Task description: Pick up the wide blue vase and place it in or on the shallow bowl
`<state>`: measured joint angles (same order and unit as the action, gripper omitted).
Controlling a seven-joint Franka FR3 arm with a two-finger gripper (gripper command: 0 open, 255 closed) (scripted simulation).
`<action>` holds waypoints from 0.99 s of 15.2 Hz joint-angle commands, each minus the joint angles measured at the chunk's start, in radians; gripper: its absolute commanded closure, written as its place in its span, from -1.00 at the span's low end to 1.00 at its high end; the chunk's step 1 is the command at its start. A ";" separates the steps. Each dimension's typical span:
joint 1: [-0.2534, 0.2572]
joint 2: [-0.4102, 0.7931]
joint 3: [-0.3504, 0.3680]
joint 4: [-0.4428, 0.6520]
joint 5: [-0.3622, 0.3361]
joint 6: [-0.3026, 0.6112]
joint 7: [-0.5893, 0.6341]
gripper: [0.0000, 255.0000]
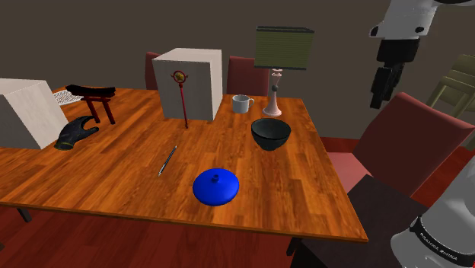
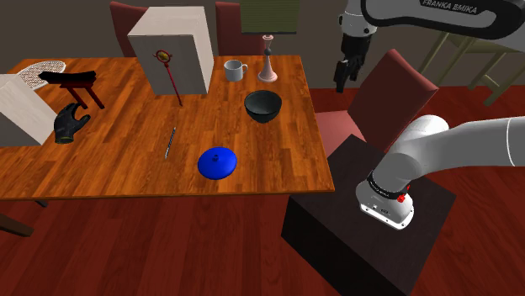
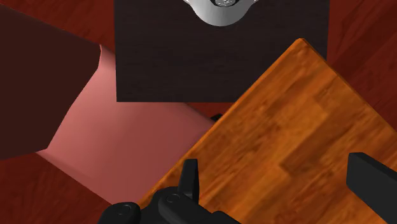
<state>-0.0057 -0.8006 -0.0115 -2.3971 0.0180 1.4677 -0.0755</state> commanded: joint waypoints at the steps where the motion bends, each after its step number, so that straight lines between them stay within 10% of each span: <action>1: 0.000 0.000 0.000 0.000 0.000 0.000 0.000 -1.00; 15: 0.085 0.295 0.233 0.002 0.156 0.366 0.236 -1.00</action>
<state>0.0754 -0.5318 0.2064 -2.3992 0.1672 1.8033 0.1451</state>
